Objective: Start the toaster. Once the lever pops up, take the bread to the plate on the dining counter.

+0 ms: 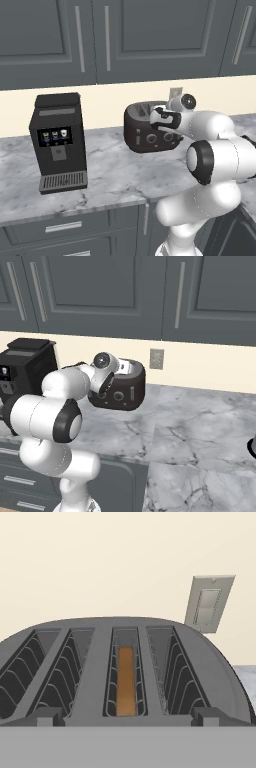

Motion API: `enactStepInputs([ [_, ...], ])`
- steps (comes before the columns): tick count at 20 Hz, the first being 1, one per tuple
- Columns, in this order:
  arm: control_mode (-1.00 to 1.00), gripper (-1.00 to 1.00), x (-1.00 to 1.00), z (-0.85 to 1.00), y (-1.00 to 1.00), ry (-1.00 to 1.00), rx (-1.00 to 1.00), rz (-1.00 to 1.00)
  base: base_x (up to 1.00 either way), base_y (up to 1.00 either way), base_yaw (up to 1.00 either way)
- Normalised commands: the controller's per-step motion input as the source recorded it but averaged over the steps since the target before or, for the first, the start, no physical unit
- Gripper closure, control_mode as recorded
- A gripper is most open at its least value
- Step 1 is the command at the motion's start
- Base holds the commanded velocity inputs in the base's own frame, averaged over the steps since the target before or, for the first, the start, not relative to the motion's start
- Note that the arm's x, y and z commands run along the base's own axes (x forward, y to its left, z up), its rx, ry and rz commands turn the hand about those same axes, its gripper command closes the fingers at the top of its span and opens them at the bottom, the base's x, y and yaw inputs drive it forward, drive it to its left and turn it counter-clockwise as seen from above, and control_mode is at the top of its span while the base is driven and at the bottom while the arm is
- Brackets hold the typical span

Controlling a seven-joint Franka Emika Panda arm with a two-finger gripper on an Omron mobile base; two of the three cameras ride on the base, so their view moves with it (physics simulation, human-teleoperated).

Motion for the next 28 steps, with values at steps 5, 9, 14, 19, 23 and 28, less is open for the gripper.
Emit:
enactStepInputs([
  [5, -1.0, -1.0, 0.0, 0.0, 0.0, 0.0, 0.0, 0.0, 0.0, 0.0, 0.0],
  [9, -1.0, -1.0, 0.0, 0.0, 0.0, 0.0, 0.0, 0.0, 0.0, 0.0, 0.0],
  [14, -1.0, -1.0, 0.0, 0.0, 0.0, 0.0, 0.0, 0.0, 0.0, 0.0, 0.0],
  [19, -1.0, -1.0, 0.0, 0.0, 0.0, 0.0, 0.0, 0.0, 0.0, 0.0, 0.0],
  [23, -1.0, -1.0, 0.0, 0.0, 0.0, 0.0, 0.0, 0.0, 0.0, 0.0, 0.0],
  [28, -1.0, -1.0, 0.0, 0.0, 0.0, 0.0, 0.0, 0.0, 0.0, 0.0, 0.0],
])
